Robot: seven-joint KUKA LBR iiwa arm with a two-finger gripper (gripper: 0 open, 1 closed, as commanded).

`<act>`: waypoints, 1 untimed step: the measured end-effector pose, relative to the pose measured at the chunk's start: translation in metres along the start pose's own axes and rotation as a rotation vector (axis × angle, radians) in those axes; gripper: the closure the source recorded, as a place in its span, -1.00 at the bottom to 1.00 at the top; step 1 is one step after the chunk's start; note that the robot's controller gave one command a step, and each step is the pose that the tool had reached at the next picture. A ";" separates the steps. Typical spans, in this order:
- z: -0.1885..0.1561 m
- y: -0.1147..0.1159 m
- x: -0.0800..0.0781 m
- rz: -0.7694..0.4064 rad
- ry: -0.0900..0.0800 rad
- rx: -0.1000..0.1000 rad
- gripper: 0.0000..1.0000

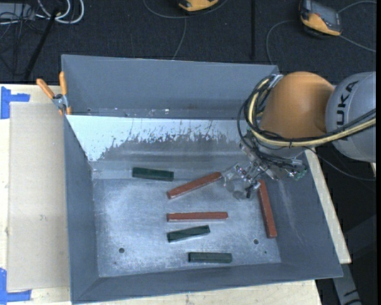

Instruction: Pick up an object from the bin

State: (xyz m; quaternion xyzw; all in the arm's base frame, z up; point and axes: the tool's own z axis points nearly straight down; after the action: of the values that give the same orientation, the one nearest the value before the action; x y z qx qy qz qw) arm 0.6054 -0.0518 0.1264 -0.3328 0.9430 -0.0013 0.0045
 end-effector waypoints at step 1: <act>0.003 0.002 0.003 0.003 0.006 -0.007 -1.00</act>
Offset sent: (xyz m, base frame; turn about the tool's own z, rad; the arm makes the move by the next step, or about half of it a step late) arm 0.0000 0.0000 0.0000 0.0000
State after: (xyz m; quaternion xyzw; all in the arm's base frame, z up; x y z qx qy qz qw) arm 0.6022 -0.0522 0.1231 -0.3313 0.9435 0.0008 0.0005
